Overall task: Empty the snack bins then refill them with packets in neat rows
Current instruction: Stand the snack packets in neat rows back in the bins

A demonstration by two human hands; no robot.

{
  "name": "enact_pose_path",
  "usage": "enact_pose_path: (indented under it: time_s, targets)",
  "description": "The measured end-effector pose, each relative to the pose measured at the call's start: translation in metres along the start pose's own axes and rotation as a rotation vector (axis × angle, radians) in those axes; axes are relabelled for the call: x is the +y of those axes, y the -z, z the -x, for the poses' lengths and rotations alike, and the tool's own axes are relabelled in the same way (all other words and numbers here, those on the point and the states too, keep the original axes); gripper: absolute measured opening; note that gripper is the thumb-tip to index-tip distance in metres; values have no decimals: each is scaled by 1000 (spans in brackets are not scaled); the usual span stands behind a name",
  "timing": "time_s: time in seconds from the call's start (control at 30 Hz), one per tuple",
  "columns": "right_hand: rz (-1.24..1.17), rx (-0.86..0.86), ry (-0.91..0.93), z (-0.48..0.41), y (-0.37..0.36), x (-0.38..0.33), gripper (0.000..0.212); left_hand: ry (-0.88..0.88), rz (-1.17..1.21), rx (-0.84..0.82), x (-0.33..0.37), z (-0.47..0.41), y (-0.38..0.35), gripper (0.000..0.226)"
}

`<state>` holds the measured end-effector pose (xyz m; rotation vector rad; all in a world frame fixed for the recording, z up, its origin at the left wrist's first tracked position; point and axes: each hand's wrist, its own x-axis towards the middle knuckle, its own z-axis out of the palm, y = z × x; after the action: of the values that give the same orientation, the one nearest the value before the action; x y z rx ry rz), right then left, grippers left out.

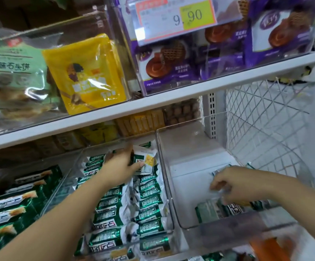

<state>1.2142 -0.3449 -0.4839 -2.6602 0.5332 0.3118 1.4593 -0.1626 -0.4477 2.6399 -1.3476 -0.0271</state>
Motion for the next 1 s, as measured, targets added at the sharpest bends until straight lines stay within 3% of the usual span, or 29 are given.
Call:
enact_pose_path:
  time_s: [0.17,0.33,0.4,0.5,0.53,0.63,0.73,0.9,1.0]
  targets:
    - [192,-119,-107,-2,-2,-7,66,-55,-55,30,7,2,6,50]
    - [243,-176,-164,-4,0,-9,71,-132,-313,-90,8,-6,4,48]
    - [230,-181,-161,-8,-3,-7,65,-170,-357,-95,11,-9,1,54]
    - [222,-152,-128,-10,-3,-4,27,-208,-290,17,16,-11,0,59]
    - [216,-136,-112,-9,-2,-5,23,-211,-269,67,17,-12,0,57]
    - [170,-90,-86,-6,5,-8,36,-186,-233,100,16,-15,-3,55]
    - [147,38,-50,0,13,-14,27,-180,-178,16,15,-14,-5,58]
    - [-13,443,-30,8,29,-12,20,-169,-293,13,21,-9,4,55]
    - [-212,671,63,14,36,-16,22,-113,-85,154,26,5,17,45]
